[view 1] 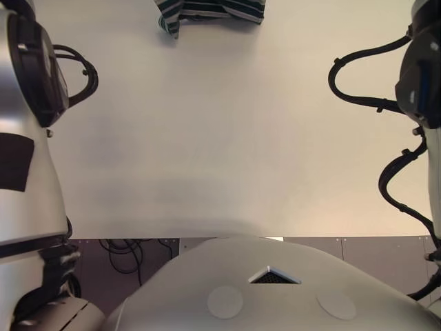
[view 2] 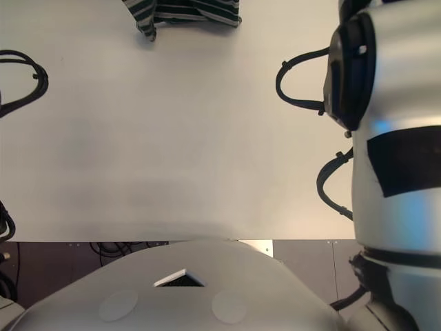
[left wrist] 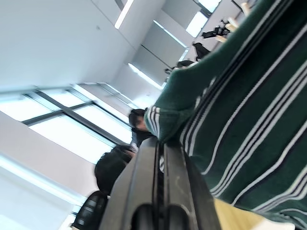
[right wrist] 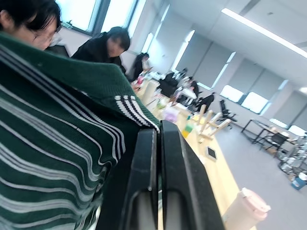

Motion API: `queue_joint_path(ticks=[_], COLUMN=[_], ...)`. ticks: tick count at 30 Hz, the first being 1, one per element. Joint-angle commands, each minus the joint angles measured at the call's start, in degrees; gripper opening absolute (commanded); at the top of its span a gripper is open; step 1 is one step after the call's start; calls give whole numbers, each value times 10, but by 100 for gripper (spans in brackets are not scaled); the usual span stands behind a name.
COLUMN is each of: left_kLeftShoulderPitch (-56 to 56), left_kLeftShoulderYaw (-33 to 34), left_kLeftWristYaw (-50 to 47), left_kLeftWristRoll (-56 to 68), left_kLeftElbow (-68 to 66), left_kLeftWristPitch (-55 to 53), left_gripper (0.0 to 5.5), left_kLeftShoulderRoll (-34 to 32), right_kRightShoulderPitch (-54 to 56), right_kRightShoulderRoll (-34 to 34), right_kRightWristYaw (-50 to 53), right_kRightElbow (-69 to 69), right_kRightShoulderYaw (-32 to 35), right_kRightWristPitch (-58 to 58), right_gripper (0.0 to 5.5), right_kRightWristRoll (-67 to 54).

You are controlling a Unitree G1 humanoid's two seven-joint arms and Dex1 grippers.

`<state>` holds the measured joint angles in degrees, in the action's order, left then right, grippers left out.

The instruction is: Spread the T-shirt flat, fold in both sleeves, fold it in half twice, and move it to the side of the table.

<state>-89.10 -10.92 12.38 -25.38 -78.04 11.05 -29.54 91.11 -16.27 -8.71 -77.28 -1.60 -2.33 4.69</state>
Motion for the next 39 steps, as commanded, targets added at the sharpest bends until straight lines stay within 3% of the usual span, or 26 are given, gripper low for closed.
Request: queue_joint_path(ticks=[1, 7, 9, 12, 15, 19, 24, 28, 38, 39], left_kLeftShoulderPitch=[-24, 123, 220, 392, 520, 646, 906, 1062, 1200, 1213], left_kLeftShoulderYaw=[-4, 26, 50, 57, 43, 25, 87, 92, 80, 79], left_kLeftWristYaw=[32, 221, 317, 422, 465, 526, 607, 607, 501, 492], left_kLeftWristRoll=[-9, 66, 140, 255, 346, 425, 491, 454, 374, 374], left_kLeftElbow=[-3, 41, 141, 425, 685, 907, 1117, 1172, 1238, 1247], left_kLeftWristPitch=[25, 154, 174, 86, -51, -174, -275, -273, -294, -299], left_gripper=[2, 2, 2, 2, 2, 2, 2, 2, 2, 23], left_kLeftShoulderRoll=[-1, 3, -6, -25, -53, -136, -290, -319, -302, -299], right_kRightShoulderPitch=[35, -119, -230, -377, -472, -582, -732, -847, -1014, -1017], right_kRightShoulderRoll=[-26, -52, -86, -144, -195, -265, -409, -448, -428, -435], right_kRightWristYaw=[-7, -267, -383, -488, -563, -657, -806, -816, -669, -668], right_kRightElbow=[-1, 58, 201, 442, 596, 782, 963, 1021, 1106, 1116], right_kRightShoulderYaw=[32, 36, 44, 52, 31, 3, 38, 26, 6, 11], right_kRightWristPitch=[-14, 5, 68, 194, 269, 352, 404, 386, 420, 429], right_gripper=[0, 0, 0, 0, 0, 0, 0, 0, 0, 0], right_kRightWristRoll=[-2, -29, -78, -149, -186, -245, -325, -297, -295, -309])
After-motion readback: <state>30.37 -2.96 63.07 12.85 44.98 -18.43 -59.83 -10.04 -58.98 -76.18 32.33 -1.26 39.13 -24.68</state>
